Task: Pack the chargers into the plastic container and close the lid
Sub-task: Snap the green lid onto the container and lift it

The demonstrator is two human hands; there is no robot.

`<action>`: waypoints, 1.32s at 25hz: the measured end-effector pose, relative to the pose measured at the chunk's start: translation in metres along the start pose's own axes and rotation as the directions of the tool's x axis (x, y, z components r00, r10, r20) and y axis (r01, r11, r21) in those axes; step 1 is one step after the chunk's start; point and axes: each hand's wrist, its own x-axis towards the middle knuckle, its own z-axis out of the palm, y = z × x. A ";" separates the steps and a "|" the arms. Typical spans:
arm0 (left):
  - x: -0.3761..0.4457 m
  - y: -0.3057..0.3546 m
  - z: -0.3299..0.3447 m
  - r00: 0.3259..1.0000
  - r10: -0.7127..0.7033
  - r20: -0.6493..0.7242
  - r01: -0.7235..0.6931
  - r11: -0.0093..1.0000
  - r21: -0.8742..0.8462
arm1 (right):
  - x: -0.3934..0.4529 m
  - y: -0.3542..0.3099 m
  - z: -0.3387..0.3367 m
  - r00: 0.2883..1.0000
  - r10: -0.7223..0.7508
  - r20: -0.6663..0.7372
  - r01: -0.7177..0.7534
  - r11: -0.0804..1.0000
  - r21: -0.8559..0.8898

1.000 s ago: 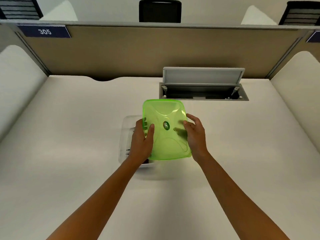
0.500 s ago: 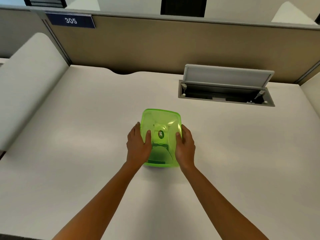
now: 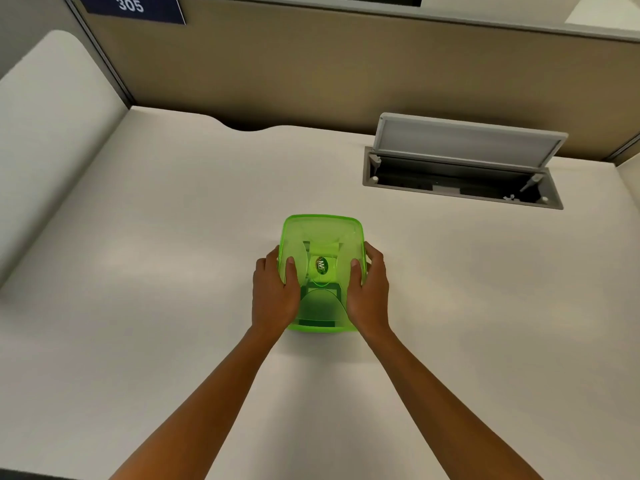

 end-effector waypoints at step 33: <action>0.105 0.011 0.009 0.987 -0.041 0.154 0.051 0.997 -0.062 | 0.135 -0.016 0.028 0.980 0.154 0.129 -0.056 0.824 -0.564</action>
